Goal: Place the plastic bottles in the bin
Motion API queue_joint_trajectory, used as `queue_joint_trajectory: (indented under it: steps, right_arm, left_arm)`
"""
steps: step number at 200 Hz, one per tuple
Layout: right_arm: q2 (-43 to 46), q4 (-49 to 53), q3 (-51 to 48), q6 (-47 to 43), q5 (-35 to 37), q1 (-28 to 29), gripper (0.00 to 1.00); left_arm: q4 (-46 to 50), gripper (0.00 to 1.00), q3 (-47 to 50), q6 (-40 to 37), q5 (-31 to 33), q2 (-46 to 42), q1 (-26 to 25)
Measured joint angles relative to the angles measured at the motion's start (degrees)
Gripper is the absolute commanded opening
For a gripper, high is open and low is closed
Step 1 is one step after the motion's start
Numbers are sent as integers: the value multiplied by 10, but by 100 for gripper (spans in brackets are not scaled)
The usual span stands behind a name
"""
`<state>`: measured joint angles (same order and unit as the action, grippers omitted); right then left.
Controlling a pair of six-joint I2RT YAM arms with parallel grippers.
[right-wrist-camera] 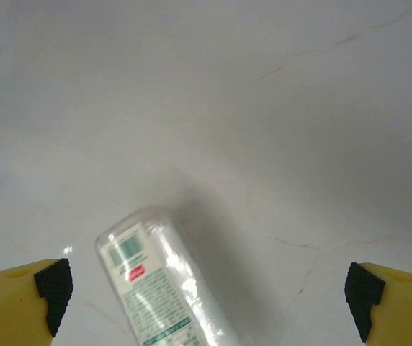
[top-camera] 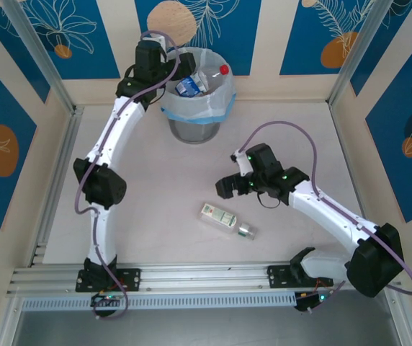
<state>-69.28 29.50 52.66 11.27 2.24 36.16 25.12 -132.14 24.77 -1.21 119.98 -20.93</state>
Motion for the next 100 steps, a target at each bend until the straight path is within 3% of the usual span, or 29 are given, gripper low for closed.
queue_joint_trajectory:
  steps: [33, 100]
  right_arm:
    - [-1, 19, -3, -92, -24, 48, 100]
    - [-23, 128, -8, -260, -35, 64, 100]
  left_arm:
    - [-45, 99, 152, -3, -20, -94, -3]
    - [-123, 99, 381, 2, -66, -221, -3]
